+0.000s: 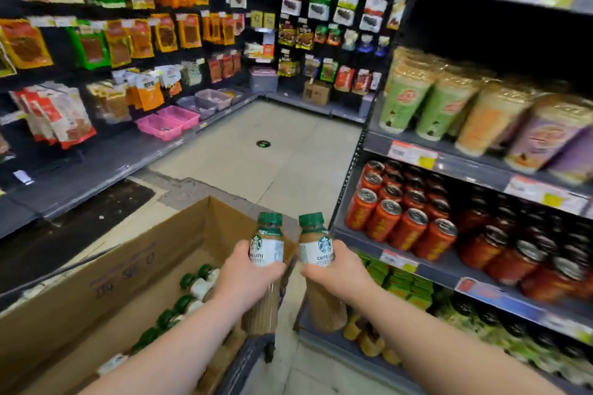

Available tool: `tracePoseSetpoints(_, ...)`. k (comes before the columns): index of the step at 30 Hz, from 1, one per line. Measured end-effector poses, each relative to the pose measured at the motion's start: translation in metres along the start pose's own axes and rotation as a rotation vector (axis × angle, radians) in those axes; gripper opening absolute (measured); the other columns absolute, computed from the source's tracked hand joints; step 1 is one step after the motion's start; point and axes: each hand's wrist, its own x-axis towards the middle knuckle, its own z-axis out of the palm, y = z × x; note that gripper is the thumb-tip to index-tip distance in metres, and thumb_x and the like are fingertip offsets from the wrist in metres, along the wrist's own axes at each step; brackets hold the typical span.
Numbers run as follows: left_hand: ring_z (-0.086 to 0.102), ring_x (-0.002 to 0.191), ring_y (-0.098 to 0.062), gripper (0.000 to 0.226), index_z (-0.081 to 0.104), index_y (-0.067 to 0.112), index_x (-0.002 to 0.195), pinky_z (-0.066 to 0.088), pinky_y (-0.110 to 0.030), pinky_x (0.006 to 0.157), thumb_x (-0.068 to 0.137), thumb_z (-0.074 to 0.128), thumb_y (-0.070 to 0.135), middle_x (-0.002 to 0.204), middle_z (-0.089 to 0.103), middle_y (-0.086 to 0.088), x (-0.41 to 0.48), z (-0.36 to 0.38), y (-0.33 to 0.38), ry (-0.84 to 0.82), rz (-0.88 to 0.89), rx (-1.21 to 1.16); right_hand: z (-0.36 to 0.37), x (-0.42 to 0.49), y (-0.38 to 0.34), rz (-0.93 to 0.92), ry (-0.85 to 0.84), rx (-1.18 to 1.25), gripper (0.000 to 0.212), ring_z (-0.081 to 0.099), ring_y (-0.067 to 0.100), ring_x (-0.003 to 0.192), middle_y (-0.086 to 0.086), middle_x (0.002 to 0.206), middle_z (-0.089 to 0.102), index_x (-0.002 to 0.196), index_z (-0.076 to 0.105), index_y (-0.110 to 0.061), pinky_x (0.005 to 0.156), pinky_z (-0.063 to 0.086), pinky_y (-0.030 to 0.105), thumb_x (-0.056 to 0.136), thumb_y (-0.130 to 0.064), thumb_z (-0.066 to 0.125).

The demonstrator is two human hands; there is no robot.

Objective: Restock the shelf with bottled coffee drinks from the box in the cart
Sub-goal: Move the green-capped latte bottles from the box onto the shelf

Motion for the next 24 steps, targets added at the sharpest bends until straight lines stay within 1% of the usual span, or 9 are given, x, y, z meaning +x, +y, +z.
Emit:
tracePoseSetpoints(2,0.059,0.084,-0.021,0.041,0.052,0.019,0.1,0.046,-0.03,0.068,0.069,0.073,0.036,0.092,0.061,0.0,-0.009,0.024,0.018,-0.066,0.059,0.004,-0.025,-0.018,0.018,0.04,0.072,0.014,0.045,0.057,0.014,0.093,-0.007,0.098,0.057,0.106,0.046,-0.024,0.076,0.045,0.025,0.072,-0.038,0.073)
tracePoseSetpoints(5,0.058,0.084,-0.02,0.041,0.05,0.02,0.102,0.044,-0.03,0.066,0.071,0.073,0.034,0.093,0.059,0.001,-0.03,0.059,0.043,-0.174,0.142,0.01,-0.059,-0.045,0.047,0.082,0.168,0.051,0.036,0.059,0.015,0.095,-0.006,0.101,0.062,0.097,0.048,-0.028,0.083,0.05,0.03,0.073,-0.037,0.073)
tracePoseSetpoints(6,0.058,0.086,-0.021,0.041,0.05,0.02,0.101,0.046,-0.031,0.069,0.071,0.073,0.034,0.094,0.06,0.0,-0.037,0.07,0.051,-0.205,0.169,0.013,-0.07,-0.056,0.055,0.093,0.195,0.058,0.03,0.06,0.015,0.094,-0.006,0.1,0.063,0.091,0.048,-0.031,0.084,0.05,0.03,0.074,-0.035,0.073)
tracePoseSetpoints(8,0.058,0.088,-0.022,0.041,0.049,0.022,0.099,0.047,-0.032,0.071,0.07,0.074,0.035,0.096,0.06,0.0,-0.054,0.094,0.064,-0.26,0.22,0.024,-0.092,-0.077,0.073,0.12,0.248,0.075,0.025,0.059,0.01,0.085,-0.011,0.089,0.06,0.082,0.047,-0.033,0.08,0.049,0.028,0.076,-0.034,0.071)
tracePoseSetpoints(9,0.058,0.089,-0.022,0.041,0.048,0.023,0.098,0.046,-0.032,0.071,0.07,0.074,0.035,0.096,0.06,0.001,-0.063,0.105,0.072,-0.283,0.244,0.032,-0.101,-0.087,0.083,0.14,0.279,0.095,0.025,0.059,0.008,0.082,-0.013,0.086,0.059,0.084,0.049,-0.032,0.078,0.049,0.028,0.075,-0.035,0.072)
tracePoseSetpoints(12,0.058,0.091,-0.024,0.042,0.048,0.024,0.101,0.047,-0.032,0.075,0.069,0.074,0.034,0.096,0.06,0.002,-0.095,0.144,0.092,-0.337,0.312,0.057,-0.129,-0.12,0.119,0.236,0.372,0.138,0.039,0.061,0.013,0.09,-0.008,0.095,0.063,0.102,0.053,-0.024,0.082,0.052,0.032,0.071,-0.039,0.072)
tracePoseSetpoints(16,0.061,0.089,-0.023,0.044,0.052,0.025,0.103,0.05,-0.034,0.078,0.066,0.074,0.035,0.094,0.063,0.003,-0.152,0.2,0.116,-0.454,0.355,0.047,-0.171,-0.178,0.175,0.314,0.458,0.177,0.035,0.06,0.013,0.09,-0.01,0.094,0.061,0.098,0.05,-0.027,0.079,0.05,0.03,0.073,-0.039,0.07)
tracePoseSetpoints(19,0.06,0.086,-0.023,0.036,0.05,0.023,0.093,0.05,-0.032,0.077,0.069,0.075,0.033,0.093,0.063,0.001,-0.205,0.244,0.136,-0.526,0.382,0.056,-0.205,-0.226,0.217,0.365,0.527,0.179,0.036,0.058,0.013,0.089,-0.007,0.098,0.062,0.098,0.051,-0.025,0.073,0.046,0.028,0.072,-0.041,0.07)
tracePoseSetpoints(24,0.06,0.087,-0.023,0.037,0.053,0.022,0.098,0.048,-0.032,0.075,0.07,0.074,0.032,0.094,0.062,0.0,-0.289,0.309,0.171,-0.607,0.435,0.065,-0.262,-0.299,0.277,0.411,0.604,0.208,0.037,0.06,0.014,0.093,-0.007,0.095,0.061,0.1,0.052,-0.025,0.084,0.051,0.033,0.071,-0.039,0.071)
